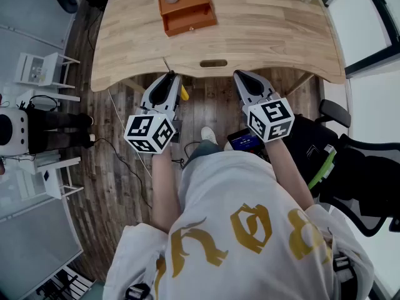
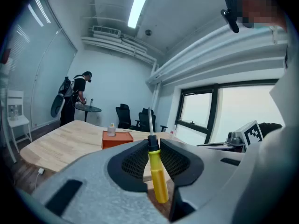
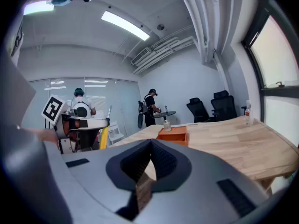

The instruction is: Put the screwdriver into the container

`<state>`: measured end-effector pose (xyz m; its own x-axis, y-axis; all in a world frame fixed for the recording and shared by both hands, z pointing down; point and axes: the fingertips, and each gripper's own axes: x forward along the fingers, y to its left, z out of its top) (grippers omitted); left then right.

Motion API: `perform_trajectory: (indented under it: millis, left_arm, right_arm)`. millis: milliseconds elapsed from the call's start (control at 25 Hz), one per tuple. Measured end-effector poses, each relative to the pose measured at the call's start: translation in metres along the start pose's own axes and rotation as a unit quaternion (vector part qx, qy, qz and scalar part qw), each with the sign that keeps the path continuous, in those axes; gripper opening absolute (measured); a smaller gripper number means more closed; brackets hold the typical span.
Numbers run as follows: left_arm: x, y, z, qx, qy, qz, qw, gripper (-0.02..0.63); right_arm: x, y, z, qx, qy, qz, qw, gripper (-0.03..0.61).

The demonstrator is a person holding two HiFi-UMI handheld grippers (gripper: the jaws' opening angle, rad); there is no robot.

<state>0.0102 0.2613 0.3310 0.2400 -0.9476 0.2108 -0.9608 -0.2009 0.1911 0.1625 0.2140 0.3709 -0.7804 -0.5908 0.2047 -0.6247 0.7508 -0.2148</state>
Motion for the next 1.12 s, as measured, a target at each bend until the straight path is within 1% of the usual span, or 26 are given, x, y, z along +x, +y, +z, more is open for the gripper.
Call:
perform_trajectory:
  millis: [160, 280, 680, 760, 920, 1120]
  left_arm:
    - [-0.013, -0.001, 0.002, -0.01, -0.01, 0.006, 0.9999, 0.078]
    - [-0.015, 0.0, 0.003, -0.012, -0.013, 0.01, 0.9998, 0.078]
    - [-0.023, -0.001, -0.007, -0.017, -0.006, 0.015, 0.9997, 0.078]
    - [-0.022, 0.001, -0.011, -0.018, 0.0, 0.016, 0.9997, 0.078]
    - [-0.011, 0.004, -0.017, -0.006, 0.021, 0.016, 0.9996, 0.078]
    - [0.002, 0.012, -0.015, -0.025, 0.005, 0.006, 0.9997, 0.078]
  right_arm:
    - [-0.003, 0.01, -0.007, -0.023, 0.013, 0.004, 1.0, 0.011]
    - [-0.003, 0.012, -0.006, -0.031, 0.012, 0.0, 0.999, 0.011]
    - [-0.01, 0.009, -0.008, -0.015, 0.012, -0.01, 1.0, 0.011]
    - [-0.01, 0.009, -0.01, -0.014, 0.015, -0.01, 1.0, 0.011]
    - [-0.005, 0.004, -0.015, -0.01, 0.021, -0.012, 1.0, 0.011]
    - [0.01, -0.004, -0.016, -0.013, 0.024, -0.017, 0.999, 0.011]
